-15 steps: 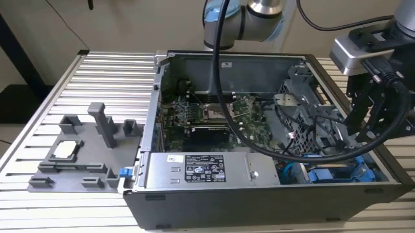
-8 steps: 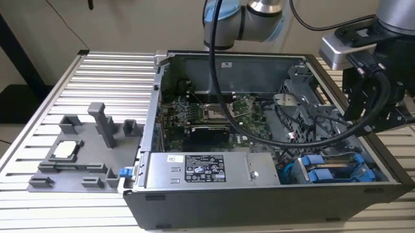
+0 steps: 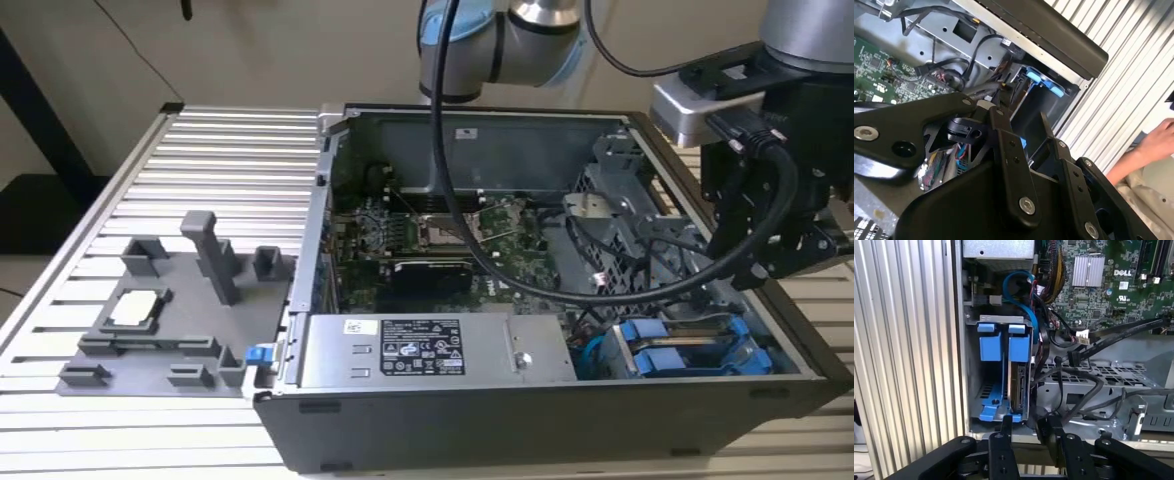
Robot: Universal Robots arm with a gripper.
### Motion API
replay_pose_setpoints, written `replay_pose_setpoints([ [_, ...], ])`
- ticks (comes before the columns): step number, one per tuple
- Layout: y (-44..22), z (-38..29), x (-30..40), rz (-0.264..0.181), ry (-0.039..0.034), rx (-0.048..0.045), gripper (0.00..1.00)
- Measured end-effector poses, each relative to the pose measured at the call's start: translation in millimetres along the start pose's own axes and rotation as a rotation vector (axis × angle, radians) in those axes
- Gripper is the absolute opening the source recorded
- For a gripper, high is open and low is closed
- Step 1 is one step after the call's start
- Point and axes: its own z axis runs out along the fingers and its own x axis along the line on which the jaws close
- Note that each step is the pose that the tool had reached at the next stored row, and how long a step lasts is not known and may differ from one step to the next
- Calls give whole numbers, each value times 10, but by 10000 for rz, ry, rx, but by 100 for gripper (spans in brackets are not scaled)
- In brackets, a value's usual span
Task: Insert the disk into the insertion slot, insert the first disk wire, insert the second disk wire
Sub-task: 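Insert the first disk wire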
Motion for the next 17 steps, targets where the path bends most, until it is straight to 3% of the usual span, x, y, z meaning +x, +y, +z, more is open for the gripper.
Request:
replay_pose_setpoints([
  [7, 12, 27, -13, -143, -46, 155, 41],
  [13, 13, 29, -13, -534, -310, 217, 41],
  [17, 13, 34, -13, -556, -313, 249, 41],
])
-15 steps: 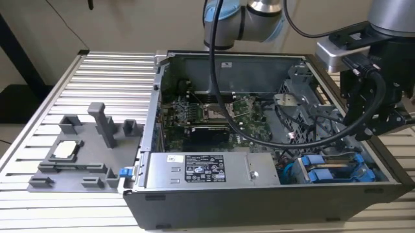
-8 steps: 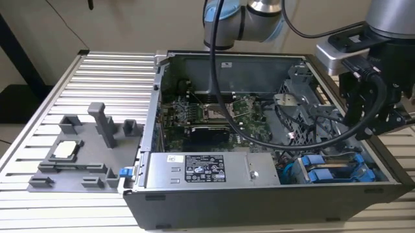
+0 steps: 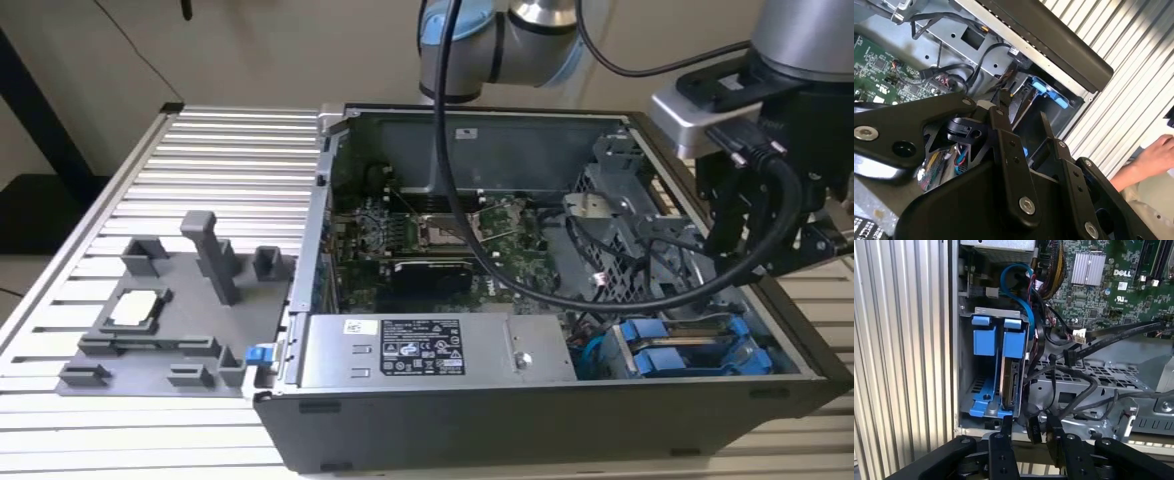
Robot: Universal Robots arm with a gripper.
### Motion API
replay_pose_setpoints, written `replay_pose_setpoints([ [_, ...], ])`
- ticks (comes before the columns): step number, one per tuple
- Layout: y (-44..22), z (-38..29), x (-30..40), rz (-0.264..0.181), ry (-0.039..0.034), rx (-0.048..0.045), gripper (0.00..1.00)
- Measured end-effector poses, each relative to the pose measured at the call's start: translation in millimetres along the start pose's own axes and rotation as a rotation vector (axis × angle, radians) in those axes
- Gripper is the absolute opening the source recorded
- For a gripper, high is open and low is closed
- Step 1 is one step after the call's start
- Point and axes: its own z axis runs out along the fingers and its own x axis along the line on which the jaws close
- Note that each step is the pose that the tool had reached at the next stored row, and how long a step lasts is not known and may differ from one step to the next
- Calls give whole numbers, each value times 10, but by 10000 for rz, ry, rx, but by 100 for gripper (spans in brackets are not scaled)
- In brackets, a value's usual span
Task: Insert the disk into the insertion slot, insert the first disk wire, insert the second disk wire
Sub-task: 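Insert the first disk wire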
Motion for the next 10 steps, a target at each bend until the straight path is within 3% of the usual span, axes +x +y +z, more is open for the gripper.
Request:
replay_pose_setpoints([
  [5, 5, 8, 0, -2, 10, 30, 41],
  [10, 6, 11, 0, -16, 61, 30, 26],
])
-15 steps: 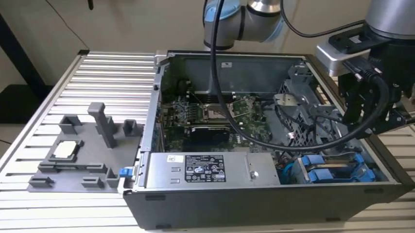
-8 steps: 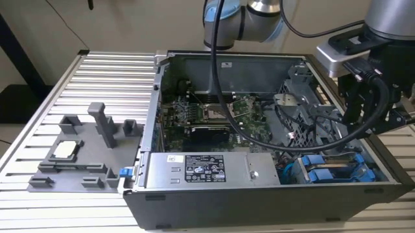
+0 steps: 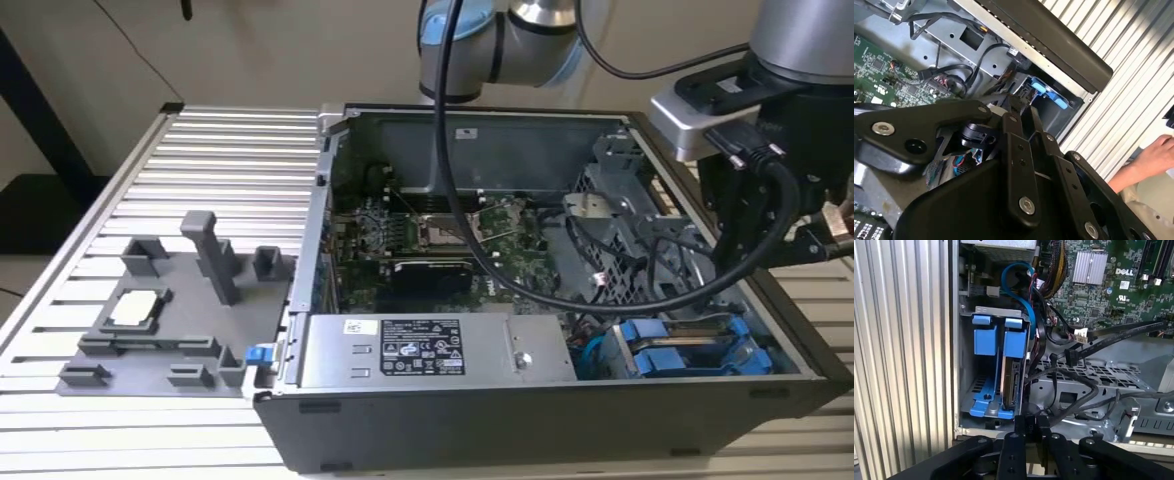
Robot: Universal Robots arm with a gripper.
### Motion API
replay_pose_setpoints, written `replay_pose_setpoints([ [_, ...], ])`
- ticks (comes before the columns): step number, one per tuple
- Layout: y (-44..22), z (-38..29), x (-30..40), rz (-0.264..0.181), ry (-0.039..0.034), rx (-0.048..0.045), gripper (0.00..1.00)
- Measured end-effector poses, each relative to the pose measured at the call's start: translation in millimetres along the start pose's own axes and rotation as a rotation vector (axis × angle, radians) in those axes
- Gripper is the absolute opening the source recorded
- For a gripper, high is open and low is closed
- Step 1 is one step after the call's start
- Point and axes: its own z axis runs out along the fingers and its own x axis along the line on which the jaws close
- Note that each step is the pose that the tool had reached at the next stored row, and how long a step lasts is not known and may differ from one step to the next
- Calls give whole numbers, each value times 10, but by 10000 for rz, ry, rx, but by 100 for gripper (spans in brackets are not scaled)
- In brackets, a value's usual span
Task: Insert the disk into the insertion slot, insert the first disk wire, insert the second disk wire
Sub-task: 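Insert the first disk wire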
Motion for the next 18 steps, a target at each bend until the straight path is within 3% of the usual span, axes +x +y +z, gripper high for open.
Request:
replay_pose_setpoints([
  [1, 0, -1, 0, -4, 15, -2, 26],
  [2, -1, -2, 0, -7, 22, -2, 20],
  [7, -1, 3, 0, -11, 42, -7, 19],
  [9, -10, 8, 2, -19, 61, -62, 19],
  [12, -54, 25, 8, -41, 111, -268, 19],
  [18, -203, 71, 22, -99, 232, -865, 19],
])
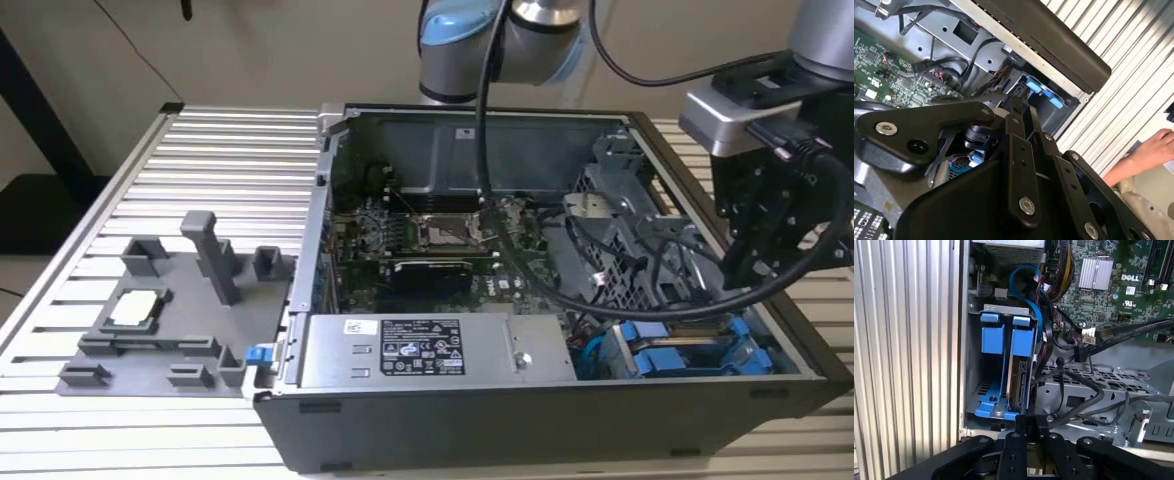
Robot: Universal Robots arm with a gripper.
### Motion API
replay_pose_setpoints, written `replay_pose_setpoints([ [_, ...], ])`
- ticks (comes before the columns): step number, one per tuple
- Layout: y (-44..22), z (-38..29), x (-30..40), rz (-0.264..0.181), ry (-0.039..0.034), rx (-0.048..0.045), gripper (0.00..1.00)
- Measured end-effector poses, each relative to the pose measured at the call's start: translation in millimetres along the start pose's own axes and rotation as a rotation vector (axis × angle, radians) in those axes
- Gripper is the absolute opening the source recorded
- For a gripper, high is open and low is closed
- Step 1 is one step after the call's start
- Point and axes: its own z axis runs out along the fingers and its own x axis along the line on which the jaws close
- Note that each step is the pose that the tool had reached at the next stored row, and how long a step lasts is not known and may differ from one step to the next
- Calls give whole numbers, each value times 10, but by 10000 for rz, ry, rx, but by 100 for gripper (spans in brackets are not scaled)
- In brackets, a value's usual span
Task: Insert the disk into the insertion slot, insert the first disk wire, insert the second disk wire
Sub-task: 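Insert the first disk wire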
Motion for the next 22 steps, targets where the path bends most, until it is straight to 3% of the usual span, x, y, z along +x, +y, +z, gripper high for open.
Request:
replay_pose_setpoints([
  [7, -143, 28, 13, -77, 97, -941, 19],
  [11, -165, 36, 19, -115, 183, -1329, 19],
  [14, -158, 53, 47, -125, 192, -1459, 19],
  [18, -143, 105, 122, -44, 193, -1481, 19],
  [20, -139, 118, 131, 49, 145, -1481, 19],
  [22, -137, 128, 134, 151, 38, -1477, 19],
])
